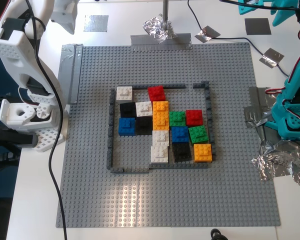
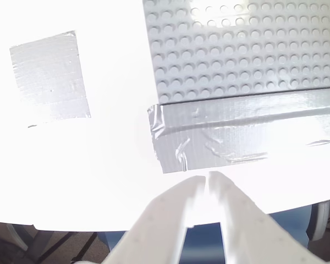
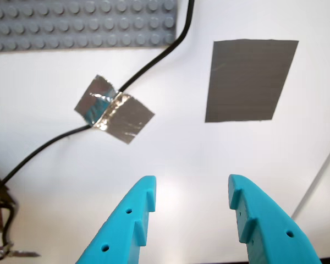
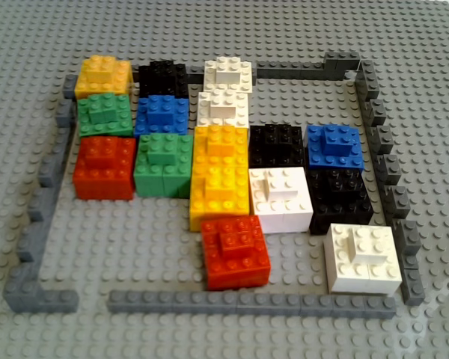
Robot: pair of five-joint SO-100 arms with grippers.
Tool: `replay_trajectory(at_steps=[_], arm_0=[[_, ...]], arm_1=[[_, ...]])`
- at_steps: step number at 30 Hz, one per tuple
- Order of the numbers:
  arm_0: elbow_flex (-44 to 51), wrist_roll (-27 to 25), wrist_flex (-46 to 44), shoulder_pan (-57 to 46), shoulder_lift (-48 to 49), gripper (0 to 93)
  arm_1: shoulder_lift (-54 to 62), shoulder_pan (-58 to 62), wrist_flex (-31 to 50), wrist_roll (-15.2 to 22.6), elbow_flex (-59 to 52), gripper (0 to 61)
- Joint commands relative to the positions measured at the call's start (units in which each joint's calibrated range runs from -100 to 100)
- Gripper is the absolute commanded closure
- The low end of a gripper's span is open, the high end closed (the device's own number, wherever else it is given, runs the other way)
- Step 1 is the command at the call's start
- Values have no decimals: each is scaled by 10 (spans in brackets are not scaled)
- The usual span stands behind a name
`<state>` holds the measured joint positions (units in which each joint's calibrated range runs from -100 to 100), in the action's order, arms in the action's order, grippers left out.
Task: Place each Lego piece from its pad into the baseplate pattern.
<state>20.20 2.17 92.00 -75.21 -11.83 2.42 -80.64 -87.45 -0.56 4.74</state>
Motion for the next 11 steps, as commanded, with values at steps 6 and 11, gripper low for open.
replay_trajectory(at_steps=[6, 11], arm_0=[[30, -3, 5, 2, -2, 779], [30, -3, 5, 2, -2, 778]], arm_1=[[10, -4, -8, 0, 42, 612], [13, -3, -12, 0, 42, 612]])
